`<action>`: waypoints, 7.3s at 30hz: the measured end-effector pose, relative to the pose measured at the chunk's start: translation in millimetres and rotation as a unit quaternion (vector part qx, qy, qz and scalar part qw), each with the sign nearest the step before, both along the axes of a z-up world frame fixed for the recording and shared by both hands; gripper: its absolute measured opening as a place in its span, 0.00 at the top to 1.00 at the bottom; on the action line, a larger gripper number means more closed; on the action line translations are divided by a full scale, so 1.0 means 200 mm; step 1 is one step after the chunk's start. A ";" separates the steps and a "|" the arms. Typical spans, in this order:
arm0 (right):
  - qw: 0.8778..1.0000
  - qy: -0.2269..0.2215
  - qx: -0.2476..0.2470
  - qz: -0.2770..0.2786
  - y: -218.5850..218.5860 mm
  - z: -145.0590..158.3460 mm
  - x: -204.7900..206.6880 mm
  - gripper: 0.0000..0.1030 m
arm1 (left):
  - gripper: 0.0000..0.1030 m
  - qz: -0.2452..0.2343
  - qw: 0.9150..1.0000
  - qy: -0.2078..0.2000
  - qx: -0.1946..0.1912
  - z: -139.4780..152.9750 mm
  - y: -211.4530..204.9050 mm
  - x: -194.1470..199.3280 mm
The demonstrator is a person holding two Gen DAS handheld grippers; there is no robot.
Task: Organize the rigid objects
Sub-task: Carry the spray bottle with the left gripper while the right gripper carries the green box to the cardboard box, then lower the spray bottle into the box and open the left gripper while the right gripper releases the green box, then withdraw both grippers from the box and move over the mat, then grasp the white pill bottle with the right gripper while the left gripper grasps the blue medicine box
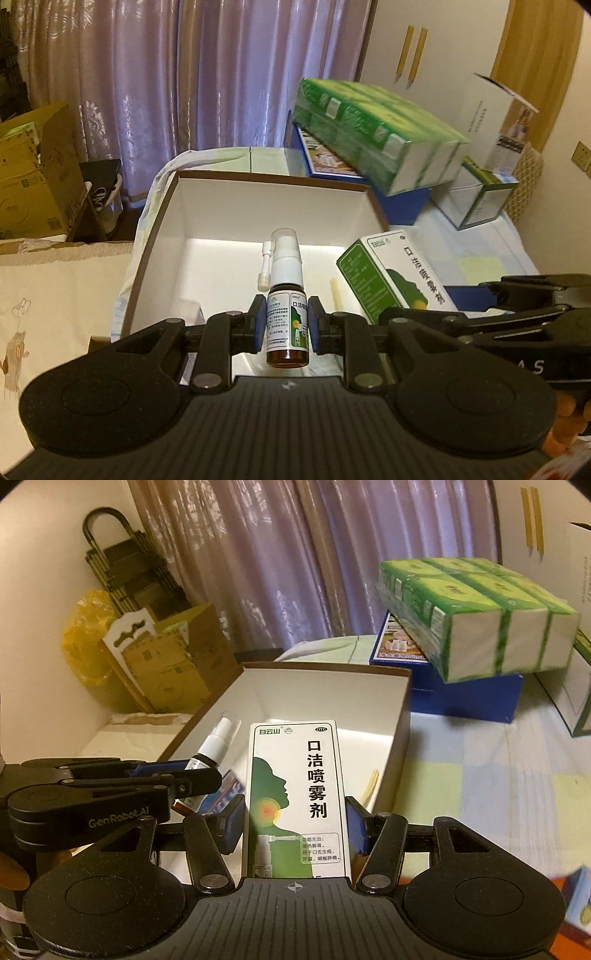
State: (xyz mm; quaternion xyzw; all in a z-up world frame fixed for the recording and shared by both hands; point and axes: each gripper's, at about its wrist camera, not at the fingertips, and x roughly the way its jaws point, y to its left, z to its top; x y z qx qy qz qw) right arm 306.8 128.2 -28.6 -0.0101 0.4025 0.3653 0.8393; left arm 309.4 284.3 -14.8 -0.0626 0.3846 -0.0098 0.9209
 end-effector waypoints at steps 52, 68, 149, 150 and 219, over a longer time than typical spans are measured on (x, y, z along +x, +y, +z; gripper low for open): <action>0.999 -0.027 -0.022 -0.027 0.09 -0.04 0.12 0.45 | 0.60 0.025 0.999 0.030 0.008 0.03 0.11 0.06; 0.999 -0.015 0.006 -0.051 -0.20 0.04 -0.19 0.44 | 0.47 0.013 0.999 0.011 0.043 0.14 -0.10 -0.28; 0.963 -0.006 -0.110 -0.247 -1.86 -0.33 -0.29 0.42 | 0.37 -0.167 0.984 0.050 0.017 -0.34 -1.61 -0.26; 0.962 -0.006 -0.112 -0.248 -1.86 -0.35 -0.28 0.43 | 0.37 -0.171 0.984 0.047 0.020 -0.35 -1.62 -0.24; 0.933 0.062 -0.095 -0.341 -2.13 -0.46 -0.12 0.77 | 0.24 -0.389 0.919 0.024 0.057 -0.61 -2.00 0.15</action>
